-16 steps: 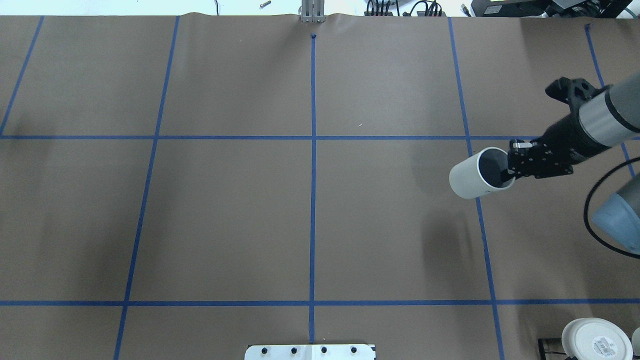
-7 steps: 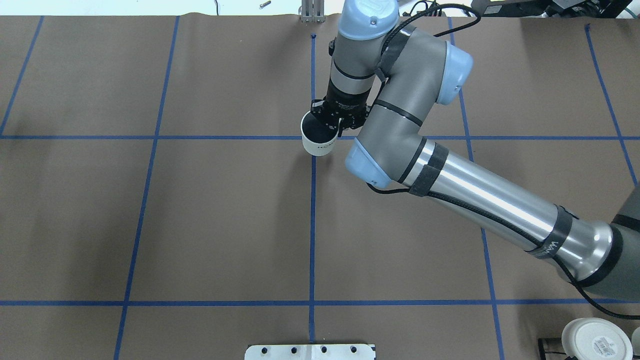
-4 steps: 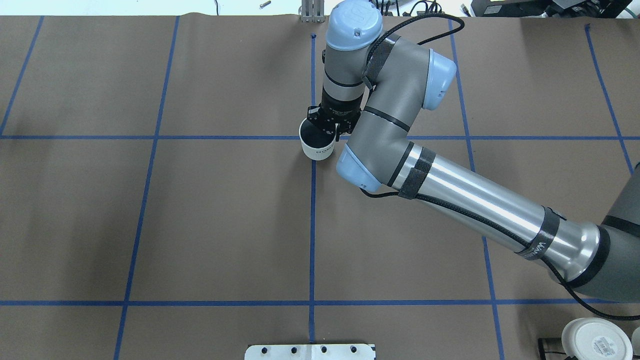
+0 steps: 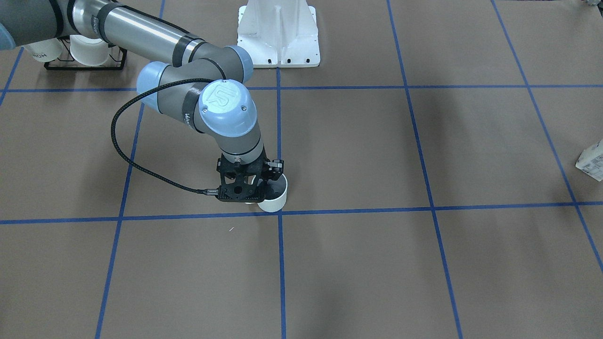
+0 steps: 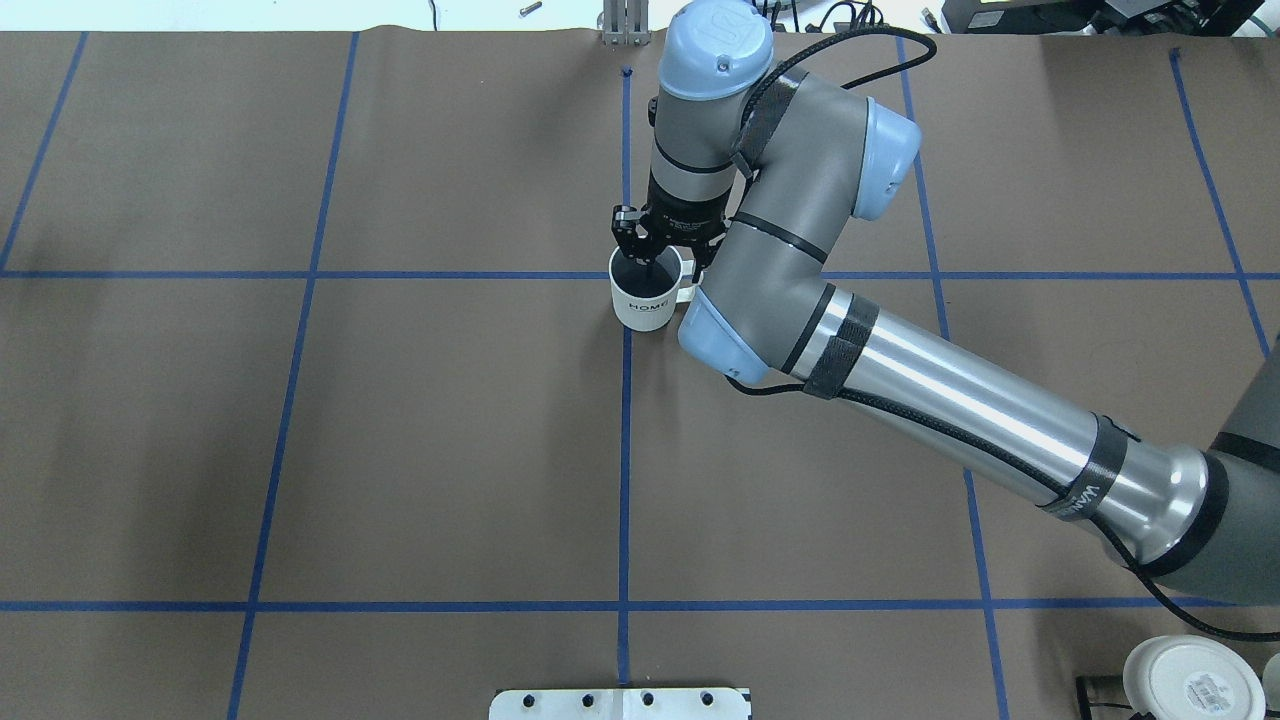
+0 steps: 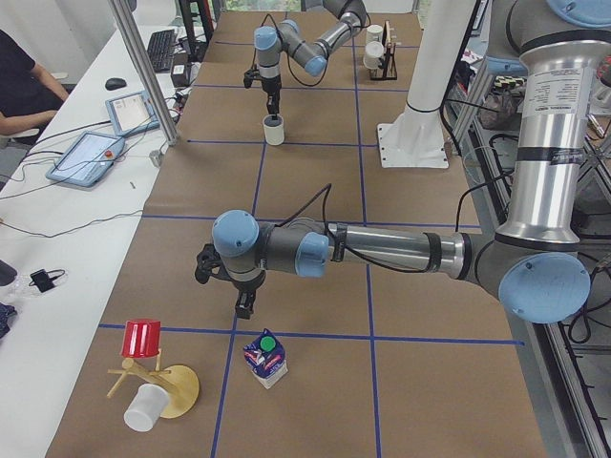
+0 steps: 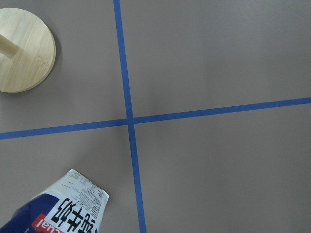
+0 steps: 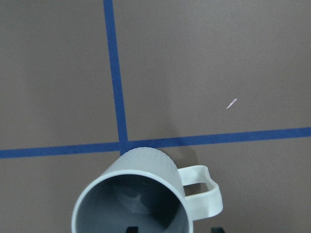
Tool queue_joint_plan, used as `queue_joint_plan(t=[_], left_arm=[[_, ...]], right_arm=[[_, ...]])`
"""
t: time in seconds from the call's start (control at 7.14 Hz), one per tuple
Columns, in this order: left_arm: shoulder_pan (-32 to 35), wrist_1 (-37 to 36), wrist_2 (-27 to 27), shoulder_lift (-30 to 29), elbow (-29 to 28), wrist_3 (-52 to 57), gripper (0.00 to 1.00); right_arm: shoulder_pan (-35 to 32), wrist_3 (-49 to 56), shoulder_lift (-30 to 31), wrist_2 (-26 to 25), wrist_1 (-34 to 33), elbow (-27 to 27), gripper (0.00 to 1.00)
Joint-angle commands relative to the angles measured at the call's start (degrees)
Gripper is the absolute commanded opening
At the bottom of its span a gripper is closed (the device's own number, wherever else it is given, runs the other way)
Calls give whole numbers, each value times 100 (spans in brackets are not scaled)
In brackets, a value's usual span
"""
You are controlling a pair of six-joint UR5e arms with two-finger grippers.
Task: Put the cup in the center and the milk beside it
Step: 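Lower the mug onto the center, open the right gripper, withdraw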
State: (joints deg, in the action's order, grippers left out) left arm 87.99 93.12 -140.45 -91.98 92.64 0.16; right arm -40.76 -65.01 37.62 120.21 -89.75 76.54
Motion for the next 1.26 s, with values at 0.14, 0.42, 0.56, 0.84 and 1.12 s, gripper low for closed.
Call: queue_joint_plan(t=[0.14,0.42,0.56,0.84,1.12], left_arm=[[209,-74,9,162,454,28,99],[874,-57,132,514,589,785,99],[913,-170,341,523,510,1532,99],[1401,-277,848,532,12,1052,99],[1440,-181,835,541,-193,-725,99]], right_arm=[[-851,-38,270,405,-252,840,100],[-1257,102,753,442,-692,1641,100],[-1363,460,1173,451,-702,2028,100],[-1452,569,1537,416,-702,2198,100],[-1417,560,1503,363,-693,2199,100]])
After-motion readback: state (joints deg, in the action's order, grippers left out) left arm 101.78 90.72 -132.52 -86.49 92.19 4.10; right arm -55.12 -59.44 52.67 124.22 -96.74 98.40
